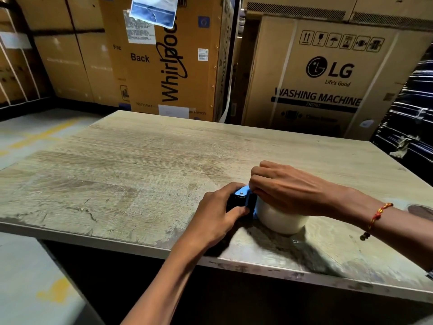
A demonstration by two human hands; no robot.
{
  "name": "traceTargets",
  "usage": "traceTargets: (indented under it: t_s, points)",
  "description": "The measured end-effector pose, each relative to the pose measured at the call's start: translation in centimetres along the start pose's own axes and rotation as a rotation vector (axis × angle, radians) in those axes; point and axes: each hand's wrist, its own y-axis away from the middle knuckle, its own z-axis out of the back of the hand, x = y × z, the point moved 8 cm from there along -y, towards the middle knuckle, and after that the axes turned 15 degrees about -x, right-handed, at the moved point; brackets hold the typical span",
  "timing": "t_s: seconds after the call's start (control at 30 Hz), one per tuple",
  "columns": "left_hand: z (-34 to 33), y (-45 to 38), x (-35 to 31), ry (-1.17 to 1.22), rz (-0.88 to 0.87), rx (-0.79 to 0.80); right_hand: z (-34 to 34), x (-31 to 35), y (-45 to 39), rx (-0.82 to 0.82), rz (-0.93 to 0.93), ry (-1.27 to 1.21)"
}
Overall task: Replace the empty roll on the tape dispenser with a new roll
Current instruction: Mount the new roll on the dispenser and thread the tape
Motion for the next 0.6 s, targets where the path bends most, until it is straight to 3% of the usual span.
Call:
traceTargets:
  t_s: [0.6]
  points:
    - [-1.1,-0.3,0.2,0.046,-0.041,0.215,0.3,0.0,0.6,-0.052,-0.046,-0.112]
